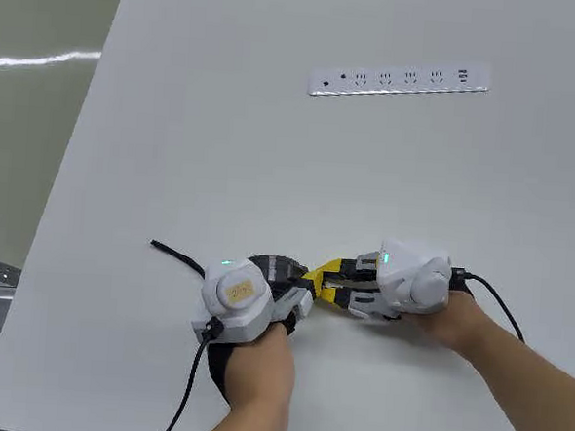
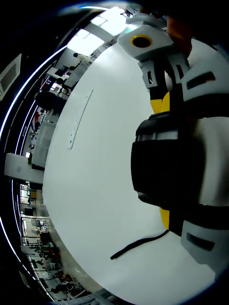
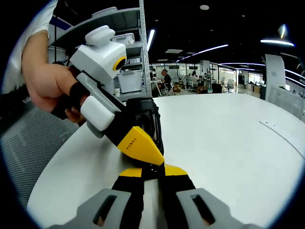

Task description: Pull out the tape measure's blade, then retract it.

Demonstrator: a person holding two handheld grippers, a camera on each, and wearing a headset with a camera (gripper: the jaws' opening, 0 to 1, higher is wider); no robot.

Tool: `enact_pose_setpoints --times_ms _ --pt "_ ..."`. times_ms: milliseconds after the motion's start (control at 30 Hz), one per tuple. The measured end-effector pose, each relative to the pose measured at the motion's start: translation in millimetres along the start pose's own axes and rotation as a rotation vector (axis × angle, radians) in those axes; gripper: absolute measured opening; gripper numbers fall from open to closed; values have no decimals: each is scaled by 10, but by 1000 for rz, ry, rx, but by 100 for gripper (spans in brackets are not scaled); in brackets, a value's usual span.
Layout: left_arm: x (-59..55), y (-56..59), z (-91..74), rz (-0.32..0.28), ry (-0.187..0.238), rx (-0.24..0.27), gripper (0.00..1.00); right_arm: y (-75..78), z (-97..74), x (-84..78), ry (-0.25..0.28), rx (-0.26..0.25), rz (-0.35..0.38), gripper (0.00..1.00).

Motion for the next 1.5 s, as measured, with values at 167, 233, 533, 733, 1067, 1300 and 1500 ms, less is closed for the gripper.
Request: enact_pose_setpoints --times_ms 167,233,533,733,1067,1300,1500 --pt "2 2 3 5 0 0 72 7 14 5 0 18 -19 12" --pt "4 3 0 5 0 -1 72 2 13 6 0 18 -19 12" --pt "1 4 3 5 -1 -1 72 -2 4 4 3 16 -17 13" --pt "4 6 2 6 -5 -1 72 -2 3 0 3 10 -20 13" --pt "9 -3 1 22 -25 -22 72 -10 -3 11 -6 2 3 14" --pt "-28 -31 -22 80 -38 -49 71 -12 -6 9 -12 -6 11 15" --pt "-15 -50 -33 106 -46 -94 71 -4 -22 15 -12 -6 12 20"
Point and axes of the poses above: the centre of the closed fingertips' face, and the gripper's own axes: z roughly forward along the fingers, y roughly to its right, x roughly out of its top, the point moved 8 cm from there along -z, roughly backward along the fingers, and after that the axes turned 13 degrees about -z, right-handed, at the moved point
